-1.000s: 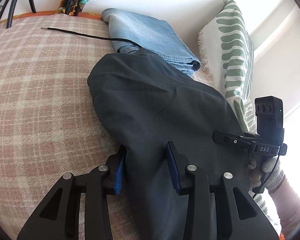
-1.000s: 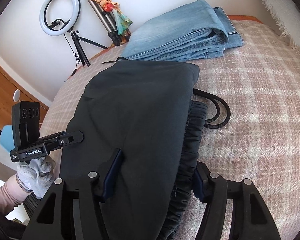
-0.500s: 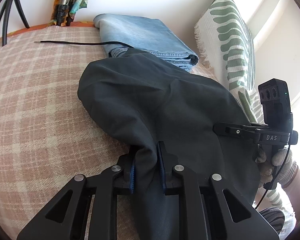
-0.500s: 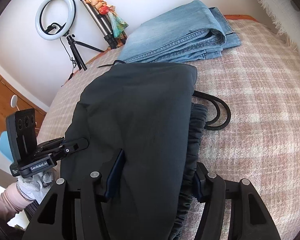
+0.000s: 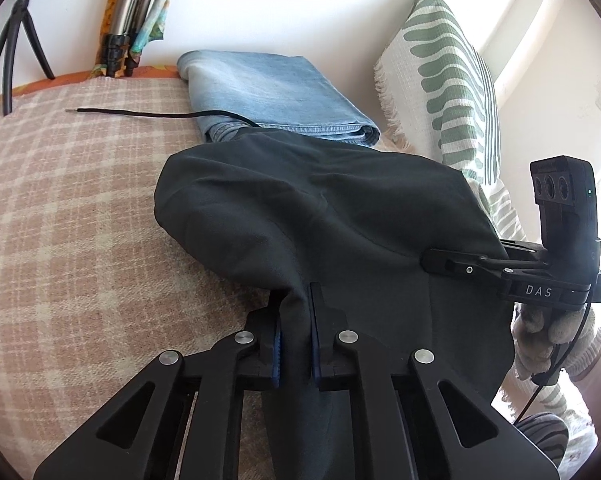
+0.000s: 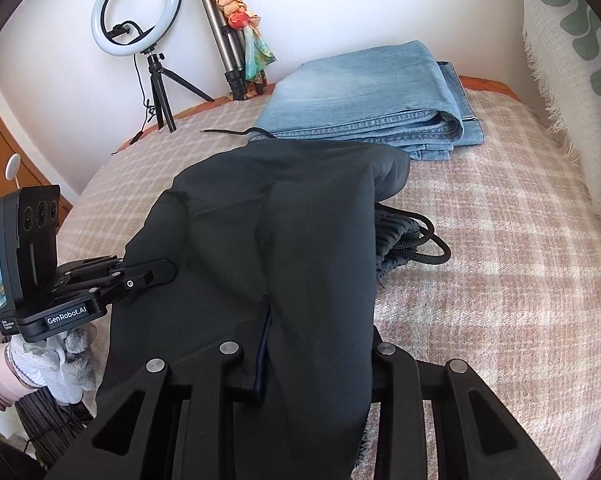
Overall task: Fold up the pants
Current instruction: 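Lift the grey pants bundle with both tools and carry it toward the jeans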
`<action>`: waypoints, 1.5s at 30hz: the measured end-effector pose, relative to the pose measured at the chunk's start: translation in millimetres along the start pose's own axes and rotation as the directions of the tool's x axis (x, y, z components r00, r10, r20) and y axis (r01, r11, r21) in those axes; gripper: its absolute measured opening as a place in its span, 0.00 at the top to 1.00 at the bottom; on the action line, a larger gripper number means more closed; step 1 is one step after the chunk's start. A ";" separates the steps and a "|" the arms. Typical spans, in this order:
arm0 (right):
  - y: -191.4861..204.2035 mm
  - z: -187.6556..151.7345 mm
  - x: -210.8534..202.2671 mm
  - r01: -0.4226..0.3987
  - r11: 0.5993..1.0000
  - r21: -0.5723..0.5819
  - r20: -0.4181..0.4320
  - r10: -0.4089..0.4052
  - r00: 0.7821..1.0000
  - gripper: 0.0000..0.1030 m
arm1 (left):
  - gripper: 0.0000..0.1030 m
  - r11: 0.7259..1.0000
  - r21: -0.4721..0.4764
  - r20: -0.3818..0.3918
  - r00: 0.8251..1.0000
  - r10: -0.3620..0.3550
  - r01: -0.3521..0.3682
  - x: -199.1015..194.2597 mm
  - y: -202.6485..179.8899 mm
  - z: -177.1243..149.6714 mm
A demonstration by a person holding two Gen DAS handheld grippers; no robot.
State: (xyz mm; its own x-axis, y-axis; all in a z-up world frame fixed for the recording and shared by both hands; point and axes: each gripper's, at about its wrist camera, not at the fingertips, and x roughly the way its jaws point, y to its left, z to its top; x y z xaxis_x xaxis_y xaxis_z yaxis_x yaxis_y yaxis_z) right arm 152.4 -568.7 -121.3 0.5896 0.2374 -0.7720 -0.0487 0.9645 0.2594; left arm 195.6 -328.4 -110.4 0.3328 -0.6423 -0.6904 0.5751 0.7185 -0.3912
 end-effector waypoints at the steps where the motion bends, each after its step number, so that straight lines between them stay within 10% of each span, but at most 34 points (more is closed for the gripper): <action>1: 2.3 -0.1 -2.3 0.007 1.000 -0.005 0.005 -0.007 1.000 0.72 | 0.92 1.000 0.006 0.007 1.000 -0.002 0.002 -2.9 -1.4 0.4; 21: 23.8 68.0 -69.7 0.097 0.992 -0.081 0.211 -0.078 0.974 0.73 | 0.93 0.997 0.072 0.156 0.987 -0.036 0.025 -38.2 -22.5 74.9; 45: -50.9 236.6 25.4 0.112 0.992 -0.050 0.254 -0.096 0.962 0.73 | 0.93 0.989 0.101 0.211 0.974 0.080 -0.103 55.1 17.7 230.6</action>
State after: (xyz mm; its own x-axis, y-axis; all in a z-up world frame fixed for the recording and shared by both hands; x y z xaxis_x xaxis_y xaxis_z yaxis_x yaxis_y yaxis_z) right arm 360.6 -639.1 -16.8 0.7770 0.1067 -0.6204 -0.0226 0.9896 0.1420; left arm 396.4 -412.6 -15.0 0.5283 -0.6245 -0.5752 0.6103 0.7503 -0.2540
